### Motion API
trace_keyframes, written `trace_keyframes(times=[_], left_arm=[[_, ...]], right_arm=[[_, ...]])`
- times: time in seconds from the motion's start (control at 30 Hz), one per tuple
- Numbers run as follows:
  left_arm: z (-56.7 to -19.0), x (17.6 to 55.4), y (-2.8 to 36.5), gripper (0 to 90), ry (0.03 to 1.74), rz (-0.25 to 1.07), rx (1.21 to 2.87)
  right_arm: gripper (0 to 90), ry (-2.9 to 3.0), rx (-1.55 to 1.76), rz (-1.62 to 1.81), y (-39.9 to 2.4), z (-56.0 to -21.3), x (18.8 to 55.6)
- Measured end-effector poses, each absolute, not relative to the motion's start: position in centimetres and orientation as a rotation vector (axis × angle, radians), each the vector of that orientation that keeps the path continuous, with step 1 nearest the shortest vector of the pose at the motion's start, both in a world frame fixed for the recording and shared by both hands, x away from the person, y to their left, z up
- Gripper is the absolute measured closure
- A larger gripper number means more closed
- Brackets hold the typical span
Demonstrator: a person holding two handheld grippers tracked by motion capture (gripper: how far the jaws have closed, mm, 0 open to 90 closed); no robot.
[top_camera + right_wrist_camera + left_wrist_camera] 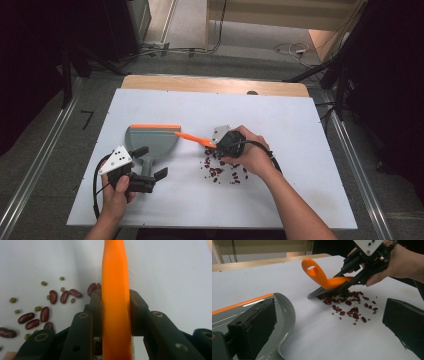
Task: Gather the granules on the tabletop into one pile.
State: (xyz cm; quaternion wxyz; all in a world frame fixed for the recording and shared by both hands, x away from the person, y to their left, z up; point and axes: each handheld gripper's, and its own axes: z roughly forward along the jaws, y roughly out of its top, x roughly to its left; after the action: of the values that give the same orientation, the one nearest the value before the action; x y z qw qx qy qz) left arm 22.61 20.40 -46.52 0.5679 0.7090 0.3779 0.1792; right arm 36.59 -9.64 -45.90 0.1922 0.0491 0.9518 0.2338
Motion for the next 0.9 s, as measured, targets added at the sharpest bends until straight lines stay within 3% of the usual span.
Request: trace_keyframes(times=[0.9], left_arm=[[-46.8, 22.5, 20.3, 0.0, 0.902, 0.417, 1.677]], right_arm=[[67.7, 2.727, 0.069, 0.665, -10.6, -45.8, 34.2]])
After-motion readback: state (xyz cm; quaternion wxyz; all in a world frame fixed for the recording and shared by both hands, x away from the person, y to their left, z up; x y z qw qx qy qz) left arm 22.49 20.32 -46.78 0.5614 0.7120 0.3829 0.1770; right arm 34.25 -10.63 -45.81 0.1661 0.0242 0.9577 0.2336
